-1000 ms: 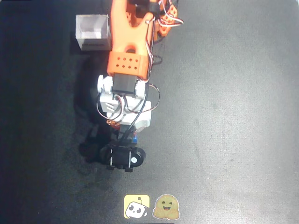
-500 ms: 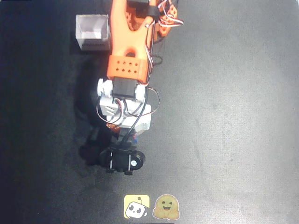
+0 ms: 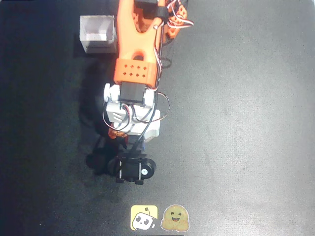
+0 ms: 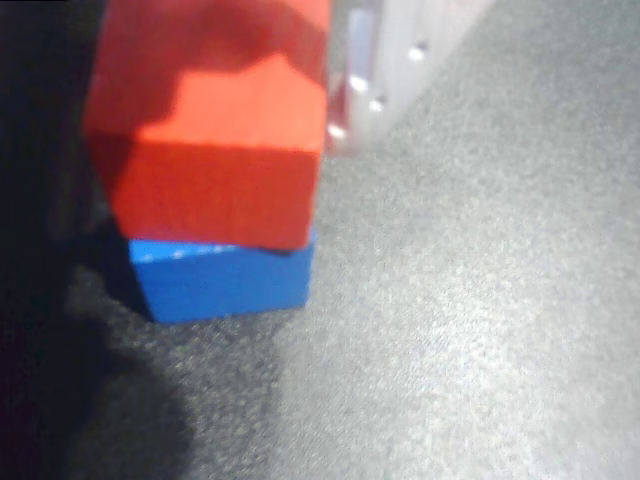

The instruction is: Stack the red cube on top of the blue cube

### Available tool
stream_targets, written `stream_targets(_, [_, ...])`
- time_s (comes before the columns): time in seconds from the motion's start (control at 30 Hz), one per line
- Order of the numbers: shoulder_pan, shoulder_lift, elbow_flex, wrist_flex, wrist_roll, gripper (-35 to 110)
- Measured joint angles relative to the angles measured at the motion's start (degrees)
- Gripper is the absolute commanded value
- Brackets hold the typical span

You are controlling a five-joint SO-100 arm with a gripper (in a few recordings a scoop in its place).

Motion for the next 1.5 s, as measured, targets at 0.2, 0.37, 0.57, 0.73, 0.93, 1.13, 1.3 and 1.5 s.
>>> stream_targets(0.2, [0.0,0.5,-3.6,1.1,-2.9,0])
stream_targets(0.37, [0.0,7.6,-7.0,7.7,-3.3,0])
stream_targets(0.57, [0.0,23.8,5.0,8.3,-3.3,0])
stream_targets(0.73, [-0.1,48.9,31.6,0.2,-3.2,0])
stream_targets(0.93, [-1.4,75.9,53.8,-1.0,-2.9,0])
stream_targets(1.13, [-4.3,100.7,69.1,0.5,1.0,0])
stream_targets(1.3, [-5.1,103.2,72.7,0.4,4.0,0])
stream_targets(1.5, [-5.4,103.5,80.2,-3.4,6.3,0])
